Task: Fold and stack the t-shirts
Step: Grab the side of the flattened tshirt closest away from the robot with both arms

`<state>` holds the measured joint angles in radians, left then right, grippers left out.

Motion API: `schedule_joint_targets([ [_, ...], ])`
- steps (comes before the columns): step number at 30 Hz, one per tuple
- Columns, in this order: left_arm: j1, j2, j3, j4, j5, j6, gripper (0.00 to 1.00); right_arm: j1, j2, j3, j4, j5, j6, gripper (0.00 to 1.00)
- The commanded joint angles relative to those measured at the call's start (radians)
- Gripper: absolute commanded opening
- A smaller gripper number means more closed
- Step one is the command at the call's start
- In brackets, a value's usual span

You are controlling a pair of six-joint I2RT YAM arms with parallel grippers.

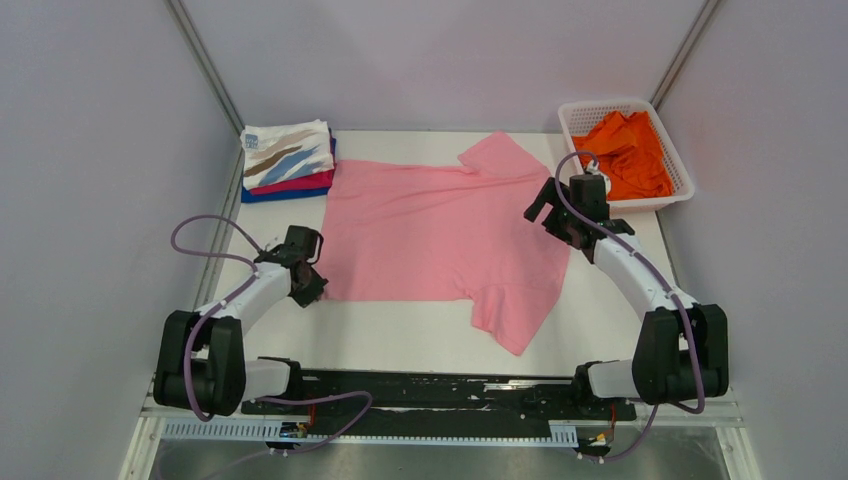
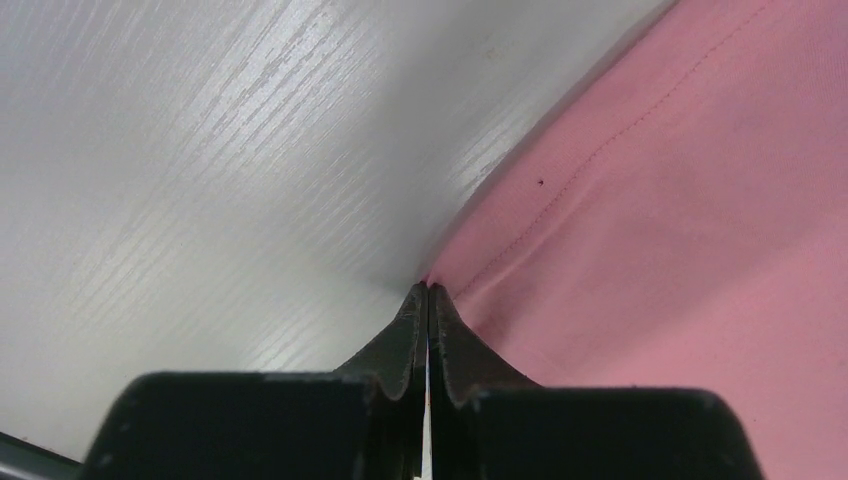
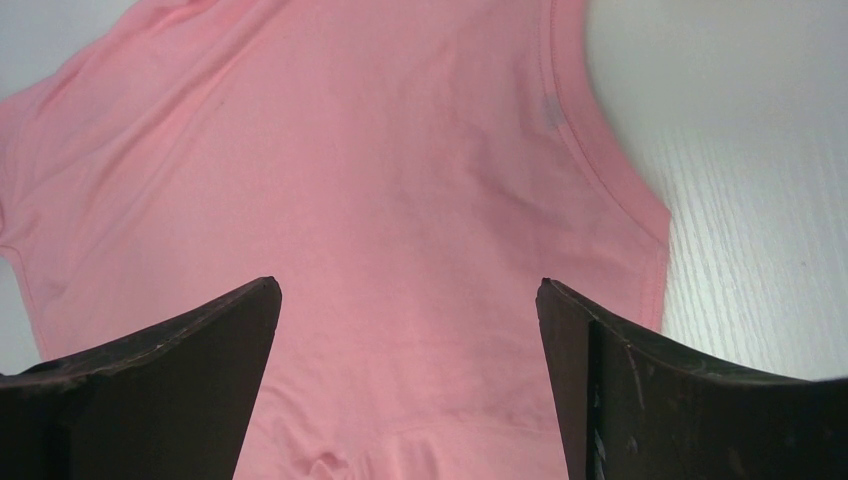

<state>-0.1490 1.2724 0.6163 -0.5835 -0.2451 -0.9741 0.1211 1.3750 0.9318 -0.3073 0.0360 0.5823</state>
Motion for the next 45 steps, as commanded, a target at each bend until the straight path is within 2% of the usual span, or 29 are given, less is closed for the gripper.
schedule_joint_targets([
  [1, 0.000, -0.008, 0.027, 0.027, -0.047, 0.040, 0.00, 0.006, -0.086, -0.037, -0.089, -0.019, 0.019, 1.00],
  [10, 0.000, -0.137, 0.003, 0.001, -0.136, 0.060, 0.00, 0.171, -0.137, -0.065, -0.471, -0.007, 0.028, 1.00],
  [18, 0.000, -0.227, -0.021, 0.021, -0.104, 0.070, 0.00, 0.302, -0.230, -0.173, -0.583, -0.170, 0.042, 0.94],
  [24, 0.000, -0.243, -0.025, 0.023, -0.104, 0.071, 0.00, 0.378, -0.232, -0.252, -0.577, -0.214, 0.104, 0.74],
  [38, 0.000, -0.226, -0.029, 0.024, -0.098, 0.059, 0.00, 0.510, 0.015, -0.243, -0.521, -0.111, 0.214, 0.51],
  [42, 0.000, -0.225, -0.035, 0.016, -0.101, 0.051, 0.00, 0.515, 0.055, -0.240, -0.564, -0.053, 0.273, 0.40],
  [45, 0.000, -0.229, -0.039, -0.004, -0.109, 0.043, 0.00, 0.520, 0.054, -0.236, -0.624, -0.008, 0.319, 0.21],
])
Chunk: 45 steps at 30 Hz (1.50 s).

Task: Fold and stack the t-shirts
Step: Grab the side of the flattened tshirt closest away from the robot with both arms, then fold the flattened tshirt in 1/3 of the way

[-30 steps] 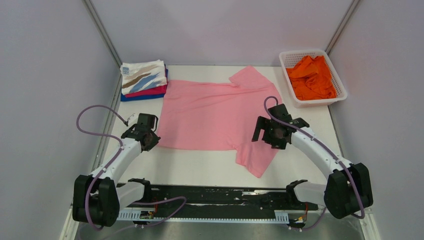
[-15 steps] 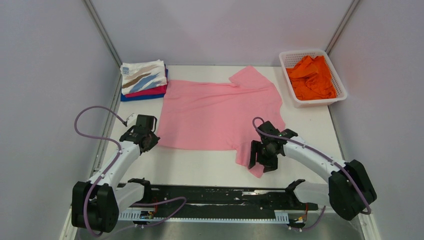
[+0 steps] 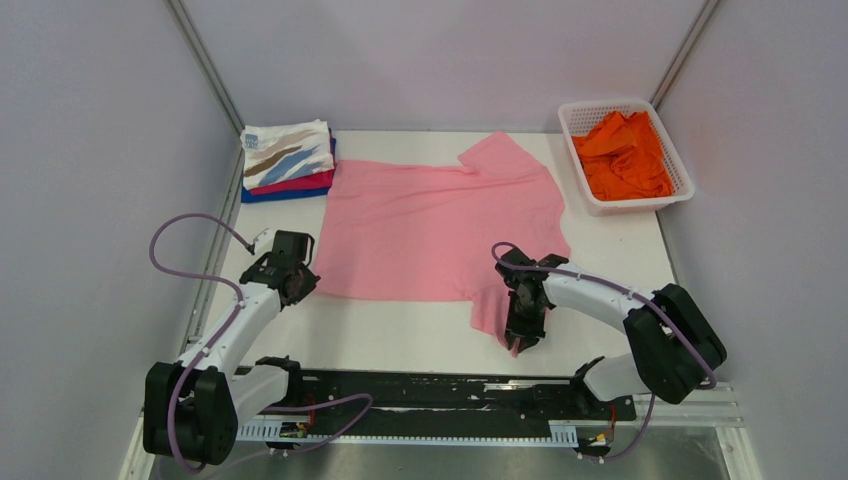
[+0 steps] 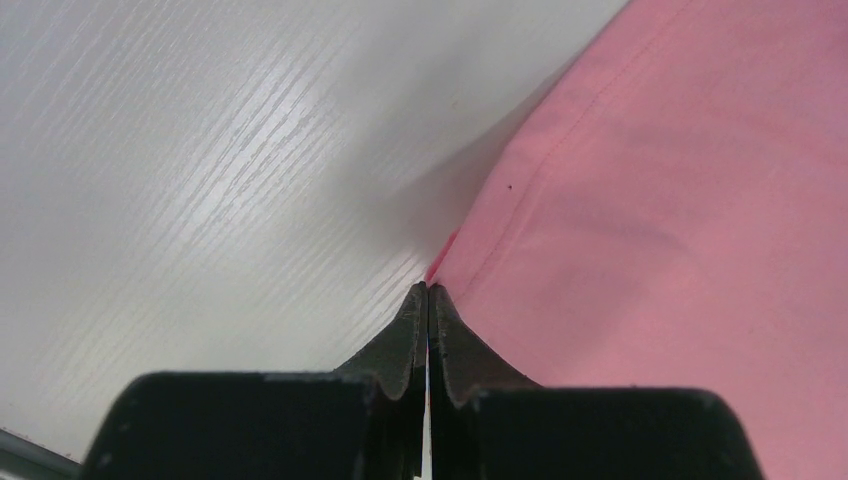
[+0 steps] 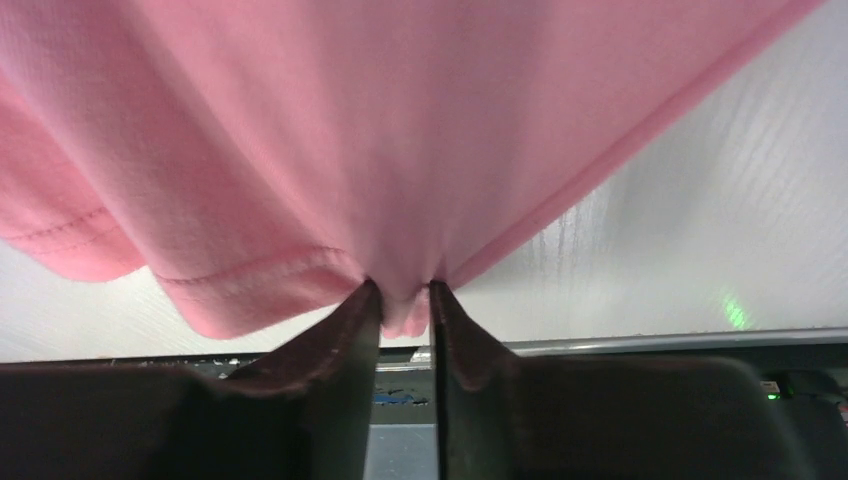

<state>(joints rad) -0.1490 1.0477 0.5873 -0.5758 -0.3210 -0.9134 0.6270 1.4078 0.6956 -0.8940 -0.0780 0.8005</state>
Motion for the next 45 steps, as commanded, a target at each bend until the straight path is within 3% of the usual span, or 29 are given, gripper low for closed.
schedule_joint_targets([
  [1, -0.001, -0.007, -0.012, -0.018, -0.036, -0.019, 0.00, 0.016, 0.013, 0.001, -0.074, 0.130, 0.120, 0.13],
  [5, 0.000, -0.036, -0.016, -0.075, -0.037, -0.033, 0.00, 0.024, -0.027, -0.004, -0.157, 0.114, 0.146, 0.00],
  [15, 0.000, -0.238, -0.055, -0.290, -0.021, -0.058, 0.00, 0.101, -0.195, -0.055, -0.263, -0.024, 0.200, 0.00],
  [22, 0.000, -0.283, -0.069, -0.249, 0.060, -0.043, 0.00, 0.106, -0.255, -0.057, -0.176, -0.057, 0.169, 0.00],
  [34, 0.000, -0.124, 0.003, -0.010, 0.121, -0.026, 0.00, -0.011, -0.171, 0.124, -0.057, 0.015, 0.006, 0.00],
  [45, 0.010, 0.073, 0.157, 0.116, 0.021, -0.032, 0.00, -0.273, -0.100, 0.241, 0.141, -0.156, -0.178, 0.00],
])
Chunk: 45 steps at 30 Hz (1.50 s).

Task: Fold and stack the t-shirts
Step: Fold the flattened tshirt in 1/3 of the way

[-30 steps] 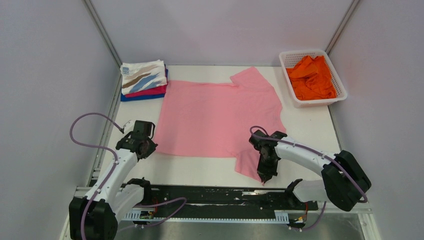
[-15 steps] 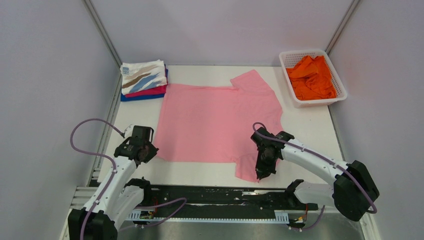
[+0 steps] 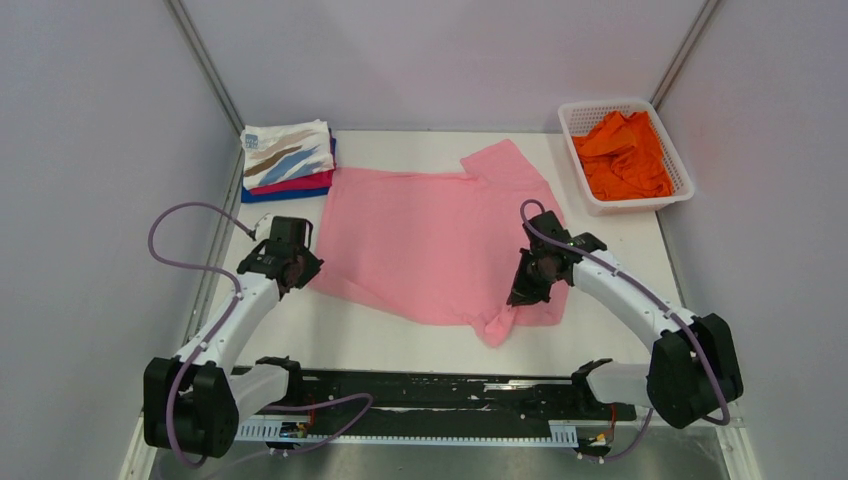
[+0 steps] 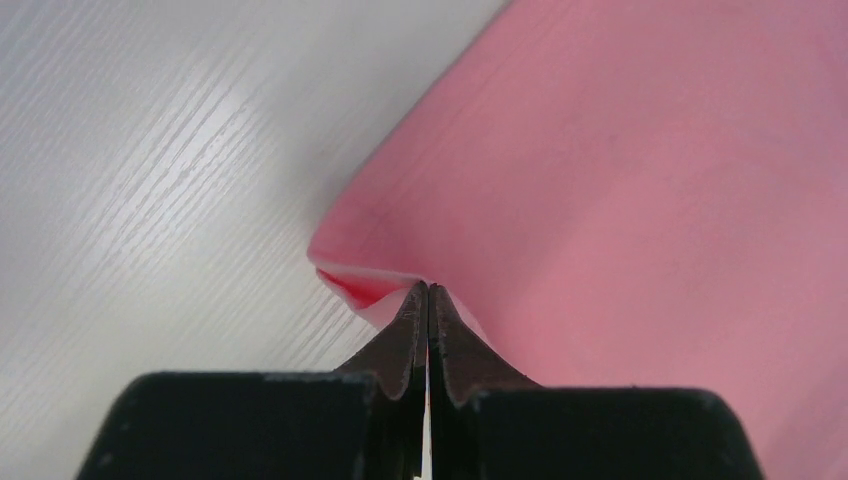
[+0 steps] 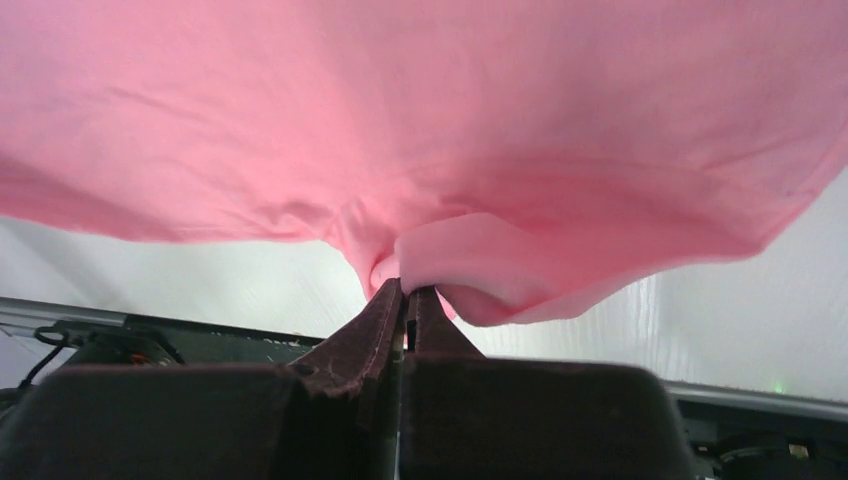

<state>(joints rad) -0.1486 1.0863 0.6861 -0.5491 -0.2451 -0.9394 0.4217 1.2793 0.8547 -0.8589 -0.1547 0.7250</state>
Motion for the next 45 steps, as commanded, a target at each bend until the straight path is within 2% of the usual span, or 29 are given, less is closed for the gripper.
schedule_joint_targets([
  [1, 0.011, 0.052, 0.067, 0.097, -0.060, -0.007, 0.00, -0.089, 0.036, 0.100, 0.106, -0.076, -0.112, 0.00],
  [11, 0.043, 0.088, 0.138, 0.121, -0.139, -0.012, 0.00, -0.230, 0.052, 0.197, 0.159, -0.050, -0.138, 0.00],
  [23, 0.059, 0.152, 0.164, 0.219, -0.160, 0.018, 0.00, -0.292, 0.127, 0.302, 0.192, -0.033, -0.192, 0.00],
  [31, 0.060, 0.318, 0.203, 0.358, -0.092, 0.077, 0.00, -0.314, 0.281, 0.409, 0.214, -0.032, -0.321, 0.00],
  [35, 0.061, 0.424, 0.251, 0.397, -0.108, 0.096, 0.00, -0.320, 0.400, 0.492, 0.218, 0.044, -0.401, 0.00],
  [36, 0.061, 0.443, 0.268, 0.406, -0.108, 0.099, 0.00, -0.322, 0.429, 0.514, 0.217, 0.066, -0.413, 0.01],
  [38, 0.061, 0.497, 0.306, 0.401, -0.112, 0.102, 0.01, -0.327, 0.494, 0.566, 0.222, 0.080, -0.427, 0.08],
  [40, 0.062, 0.548, 0.363, 0.352, -0.116, 0.104, 0.19, -0.331, 0.554, 0.626, 0.226, 0.072, -0.429, 0.12],
  [41, 0.063, 0.571, 0.381, 0.339, -0.118, 0.113, 0.48, -0.330, 0.577, 0.659, 0.226, 0.071, -0.425, 0.20],
  [42, 0.063, 0.578, 0.411, 0.320, -0.118, 0.126, 0.62, -0.330, 0.594, 0.680, 0.223, 0.066, -0.418, 0.29],
  [43, 0.064, 0.582, 0.423, 0.313, -0.113, 0.133, 0.89, -0.330, 0.600, 0.687, 0.220, 0.055, -0.405, 0.42],
  [45, 0.063, 0.577, 0.459, 0.293, -0.079, 0.192, 0.98, -0.330, 0.576, 0.658, 0.228, 0.014, -0.384, 0.59],
])
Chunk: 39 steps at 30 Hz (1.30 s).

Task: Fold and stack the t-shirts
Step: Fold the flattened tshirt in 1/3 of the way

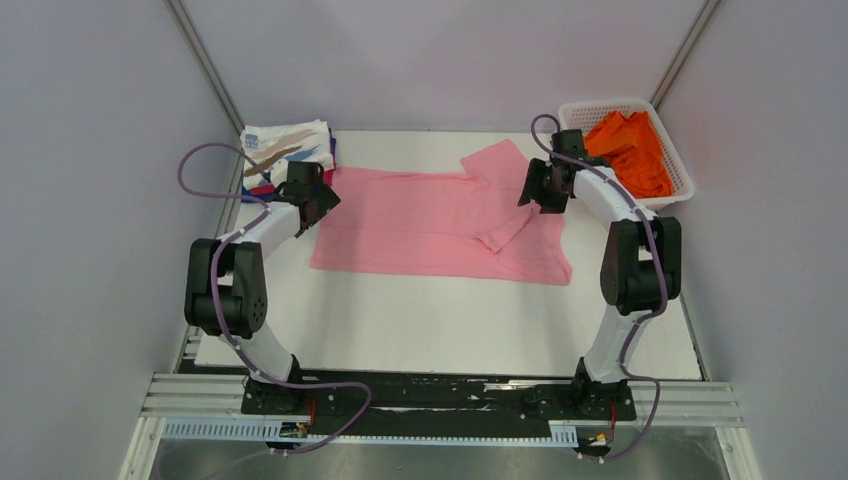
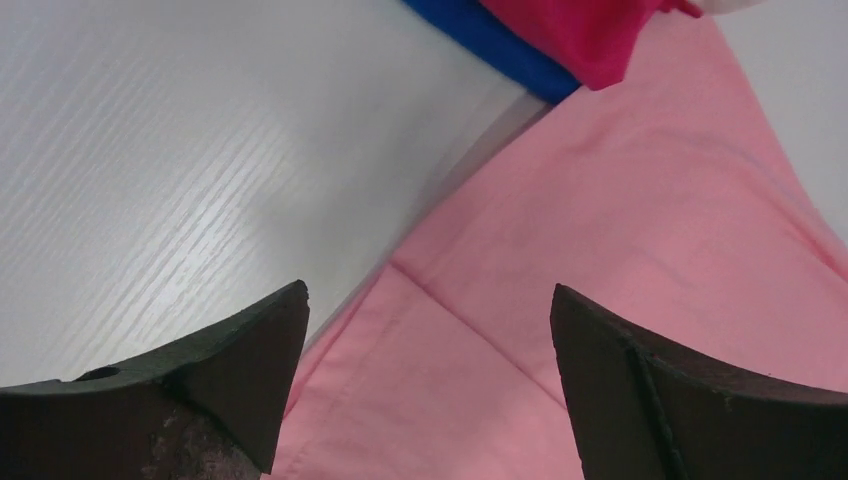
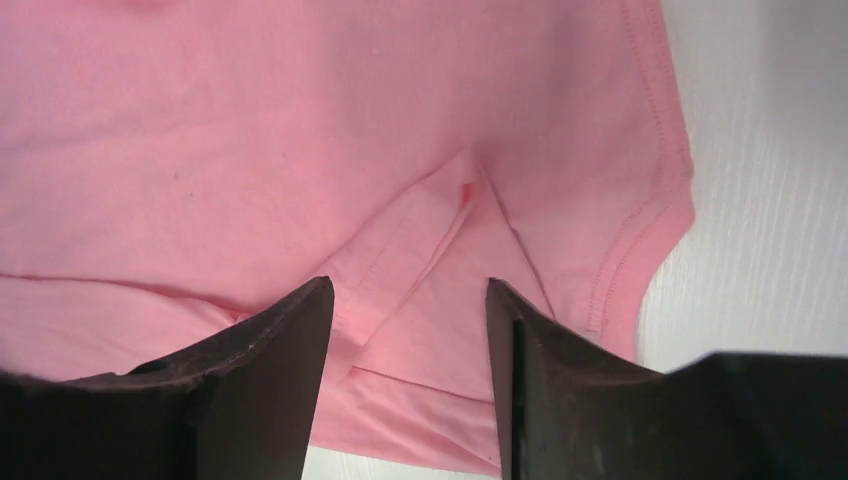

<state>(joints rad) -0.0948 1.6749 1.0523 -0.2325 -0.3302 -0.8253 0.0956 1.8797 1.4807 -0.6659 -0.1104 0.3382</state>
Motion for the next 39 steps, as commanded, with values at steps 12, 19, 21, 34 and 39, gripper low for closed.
schedule_joint_targets([
  [12, -0.039, -0.158, -0.088, 0.028, 0.431, 0.112, 1.00, 0.015, -0.227, -0.390, 0.294, -0.365, 0.140, 1.00],
  [19, -0.074, -0.128, -0.169, 0.059, 0.450, 0.095, 1.00, 0.074, -0.129, -0.338, 0.356, -0.360, 0.158, 1.00],
  [21, -0.073, -0.119, -0.184, 0.066, 0.452, 0.094, 1.00, 0.081, -0.096, -0.317, 0.361, -0.356, 0.164, 1.00],
  [34, -0.073, -0.129, -0.197, 0.043, 0.386, 0.108, 1.00, 0.111, -0.031, -0.286, 0.362, -0.255, 0.196, 1.00],
  [39, -0.072, -0.130, -0.199, 0.038, 0.378, 0.112, 1.00, 0.121, -0.039, -0.294, 0.361, -0.227, 0.209, 1.00],
])
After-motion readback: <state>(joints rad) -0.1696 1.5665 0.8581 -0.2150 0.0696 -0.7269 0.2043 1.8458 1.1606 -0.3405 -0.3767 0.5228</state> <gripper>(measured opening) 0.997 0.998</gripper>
